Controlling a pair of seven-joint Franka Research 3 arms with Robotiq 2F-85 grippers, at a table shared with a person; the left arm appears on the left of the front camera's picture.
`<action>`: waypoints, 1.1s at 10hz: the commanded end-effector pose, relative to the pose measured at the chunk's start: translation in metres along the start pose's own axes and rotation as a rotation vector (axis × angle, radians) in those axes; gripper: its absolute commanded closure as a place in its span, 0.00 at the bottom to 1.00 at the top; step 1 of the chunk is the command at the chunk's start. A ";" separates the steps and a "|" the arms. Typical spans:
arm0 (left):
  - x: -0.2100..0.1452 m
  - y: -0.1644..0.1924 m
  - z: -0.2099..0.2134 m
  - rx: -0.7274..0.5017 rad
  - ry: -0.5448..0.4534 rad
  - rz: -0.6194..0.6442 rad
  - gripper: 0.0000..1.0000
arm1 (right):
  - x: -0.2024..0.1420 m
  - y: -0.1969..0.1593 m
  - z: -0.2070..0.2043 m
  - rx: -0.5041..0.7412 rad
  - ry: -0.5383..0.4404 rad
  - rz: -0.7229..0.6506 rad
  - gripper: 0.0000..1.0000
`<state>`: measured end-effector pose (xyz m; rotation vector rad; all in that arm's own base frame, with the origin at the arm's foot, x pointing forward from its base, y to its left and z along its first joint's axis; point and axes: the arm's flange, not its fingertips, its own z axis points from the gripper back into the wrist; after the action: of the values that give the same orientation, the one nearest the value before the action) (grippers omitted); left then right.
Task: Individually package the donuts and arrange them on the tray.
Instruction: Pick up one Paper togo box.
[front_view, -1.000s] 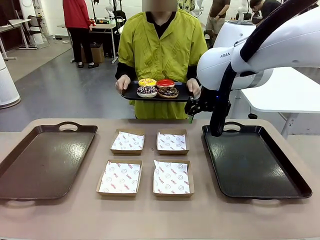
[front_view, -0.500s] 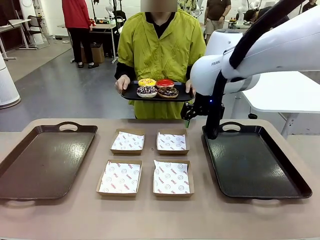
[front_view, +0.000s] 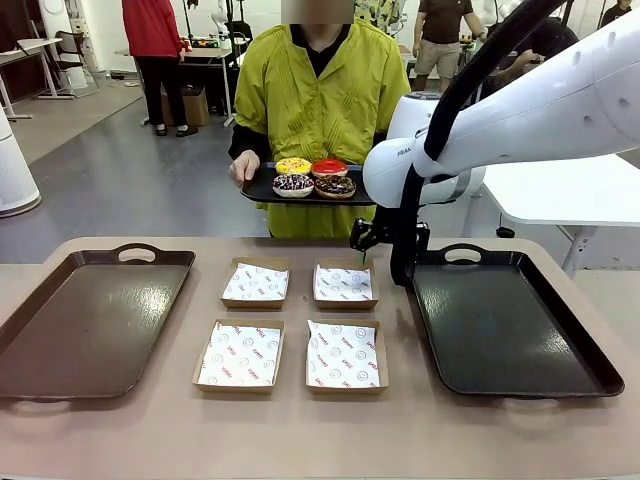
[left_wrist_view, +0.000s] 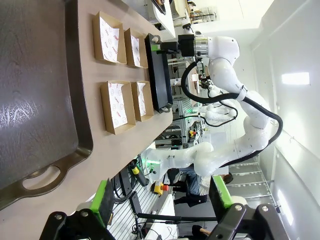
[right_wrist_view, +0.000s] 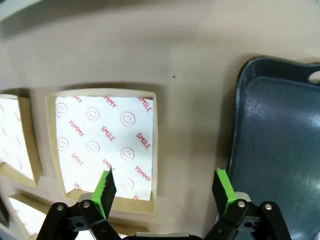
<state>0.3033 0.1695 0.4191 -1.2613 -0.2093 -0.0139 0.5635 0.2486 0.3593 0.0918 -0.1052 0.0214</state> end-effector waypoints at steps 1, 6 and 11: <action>-0.001 0.000 0.001 -0.010 -0.007 -0.009 0.00 | 0.010 0.012 -0.013 -0.010 -0.018 -0.005 0.00; -0.001 0.000 0.001 -0.010 -0.007 -0.009 0.00 | 0.015 0.014 -0.038 -0.035 0.051 0.033 0.42; -0.001 0.000 0.001 -0.010 -0.007 -0.009 0.00 | 0.012 0.014 -0.032 -0.039 0.051 0.032 0.87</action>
<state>0.3033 0.1695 0.4191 -1.2612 -0.2092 -0.0139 0.5761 0.2667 0.3285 0.0789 -0.0544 0.0436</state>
